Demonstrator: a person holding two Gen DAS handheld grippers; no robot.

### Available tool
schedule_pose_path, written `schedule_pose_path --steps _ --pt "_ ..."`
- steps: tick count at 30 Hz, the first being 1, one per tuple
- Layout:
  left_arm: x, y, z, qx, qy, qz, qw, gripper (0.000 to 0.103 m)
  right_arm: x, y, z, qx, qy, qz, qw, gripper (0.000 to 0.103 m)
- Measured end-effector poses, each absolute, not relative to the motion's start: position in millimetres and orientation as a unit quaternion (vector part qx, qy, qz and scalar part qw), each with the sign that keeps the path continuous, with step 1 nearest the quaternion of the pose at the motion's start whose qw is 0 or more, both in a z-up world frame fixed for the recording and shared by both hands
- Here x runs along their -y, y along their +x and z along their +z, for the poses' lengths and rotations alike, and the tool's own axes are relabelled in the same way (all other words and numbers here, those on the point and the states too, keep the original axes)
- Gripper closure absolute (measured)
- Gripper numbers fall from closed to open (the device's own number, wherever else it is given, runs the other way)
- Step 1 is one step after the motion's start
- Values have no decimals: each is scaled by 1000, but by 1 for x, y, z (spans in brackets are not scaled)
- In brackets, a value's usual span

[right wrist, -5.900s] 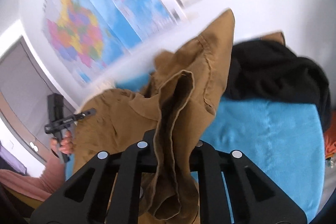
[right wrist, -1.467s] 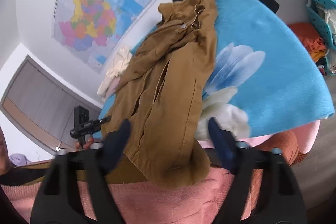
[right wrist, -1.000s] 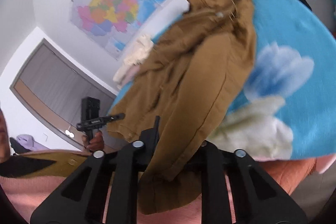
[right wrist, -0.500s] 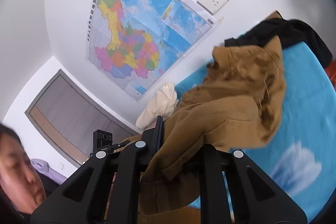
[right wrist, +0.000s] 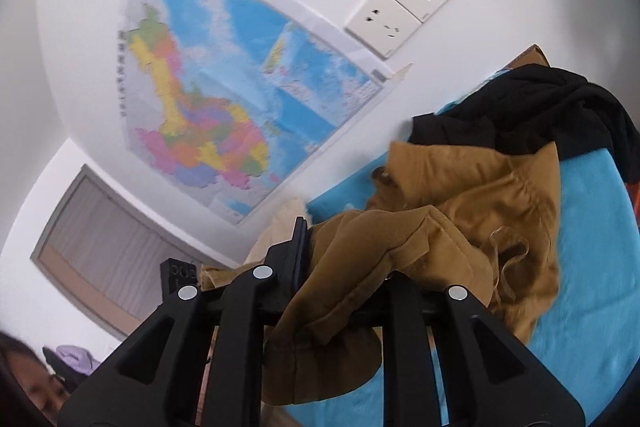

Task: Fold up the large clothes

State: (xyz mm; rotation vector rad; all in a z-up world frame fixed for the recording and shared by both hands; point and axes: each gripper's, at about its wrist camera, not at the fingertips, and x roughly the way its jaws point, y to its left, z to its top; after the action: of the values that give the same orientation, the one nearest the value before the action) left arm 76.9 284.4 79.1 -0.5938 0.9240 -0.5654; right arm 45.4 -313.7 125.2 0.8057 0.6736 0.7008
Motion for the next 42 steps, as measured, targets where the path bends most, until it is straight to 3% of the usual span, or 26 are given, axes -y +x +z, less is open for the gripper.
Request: schedule_pose_path --steps 14,31,42 --pt "-282 171 42 -475 -276 -225 805 89 303 132 93 -366 386 284 798 86" --pt "-229 183 33 -435 -114 -135 883 89 307 172 51 -412 391 243 786 84" --pt "-224 185 27 -425 -80 -126 893 88 308 187 36 -429 397 239 776 83"
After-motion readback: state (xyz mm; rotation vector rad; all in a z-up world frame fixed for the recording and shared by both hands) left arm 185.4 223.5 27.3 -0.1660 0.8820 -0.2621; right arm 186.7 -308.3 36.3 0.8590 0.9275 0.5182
